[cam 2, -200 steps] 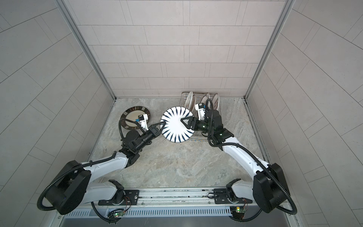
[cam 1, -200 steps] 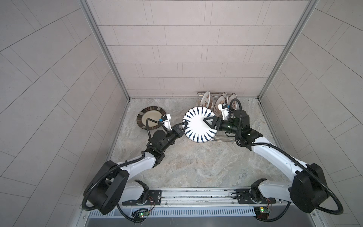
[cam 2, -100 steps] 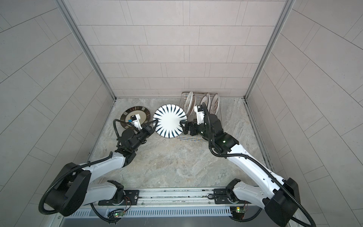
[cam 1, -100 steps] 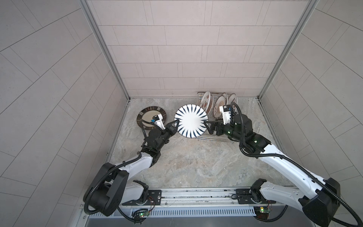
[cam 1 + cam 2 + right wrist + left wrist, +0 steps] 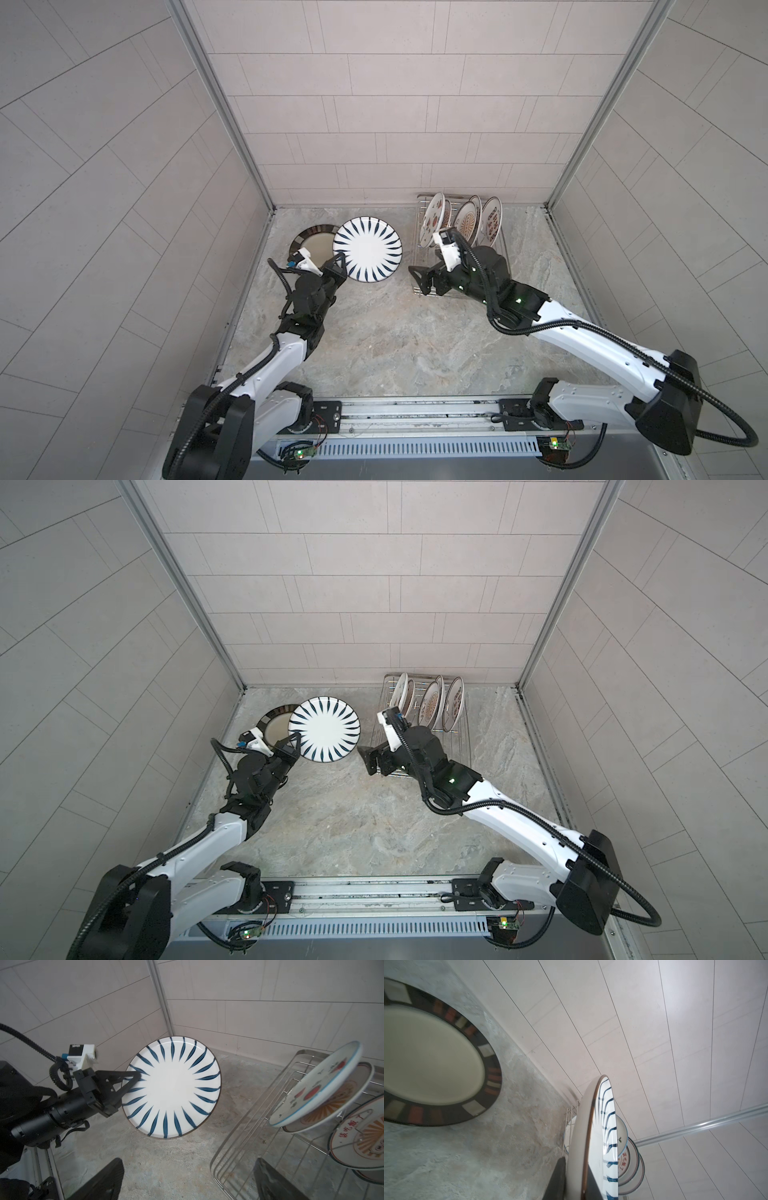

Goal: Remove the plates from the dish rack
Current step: 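Grasp the blue-striped plate rim with the left gripper, release right, then lower the blue-striped plate onto the dark-rimmed plate with the left gripper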

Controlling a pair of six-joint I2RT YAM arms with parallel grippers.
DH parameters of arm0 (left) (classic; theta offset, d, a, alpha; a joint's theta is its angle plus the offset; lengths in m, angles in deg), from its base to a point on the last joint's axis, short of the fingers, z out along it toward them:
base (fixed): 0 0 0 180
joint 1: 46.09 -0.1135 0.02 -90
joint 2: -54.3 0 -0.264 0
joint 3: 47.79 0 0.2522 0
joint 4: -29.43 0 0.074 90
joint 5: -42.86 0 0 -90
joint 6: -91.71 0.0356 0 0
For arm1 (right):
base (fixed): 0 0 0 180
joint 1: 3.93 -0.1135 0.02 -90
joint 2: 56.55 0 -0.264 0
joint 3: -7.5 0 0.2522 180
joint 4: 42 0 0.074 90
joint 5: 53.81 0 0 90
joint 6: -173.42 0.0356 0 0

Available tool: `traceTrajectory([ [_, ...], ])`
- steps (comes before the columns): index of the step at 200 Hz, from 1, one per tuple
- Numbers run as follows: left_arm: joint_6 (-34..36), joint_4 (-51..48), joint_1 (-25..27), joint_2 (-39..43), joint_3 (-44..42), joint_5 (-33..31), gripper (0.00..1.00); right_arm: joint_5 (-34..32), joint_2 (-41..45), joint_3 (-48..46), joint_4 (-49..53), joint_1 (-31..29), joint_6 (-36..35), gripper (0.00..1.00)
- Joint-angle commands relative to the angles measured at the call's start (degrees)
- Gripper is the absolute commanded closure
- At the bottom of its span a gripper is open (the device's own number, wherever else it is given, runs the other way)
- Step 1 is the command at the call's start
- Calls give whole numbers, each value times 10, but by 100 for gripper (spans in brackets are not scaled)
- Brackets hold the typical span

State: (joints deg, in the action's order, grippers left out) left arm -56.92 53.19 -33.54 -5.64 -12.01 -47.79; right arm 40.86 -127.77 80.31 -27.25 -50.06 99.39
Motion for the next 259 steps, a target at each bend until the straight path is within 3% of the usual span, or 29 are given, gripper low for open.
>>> traceTrajectory([
  [1, -38, 45, -28, 27, -7, -53, 100, -26, -42, 42, -12, -25, -56, 0],
  [39, -58, 38, -79, 17, -11, -65, 100, -19, -145, 136, 19, -44, -59, 0],
  [68, -51, -13, -91, 0, 7, -119, 100, -24, -208, 182, 13, -57, -66, 0],
  [112, -41, -15, -111, -61, 48, -123, 100, 3, -300, 266, 51, -58, -64, 1],
  [140, -34, -12, -113, -104, 75, -158, 100, 3, -362, 327, 91, -58, -64, 2],
  [259, -54, 38, -153, -313, 184, -126, 100, 34, -565, 571, 210, -49, -61, 5],
])
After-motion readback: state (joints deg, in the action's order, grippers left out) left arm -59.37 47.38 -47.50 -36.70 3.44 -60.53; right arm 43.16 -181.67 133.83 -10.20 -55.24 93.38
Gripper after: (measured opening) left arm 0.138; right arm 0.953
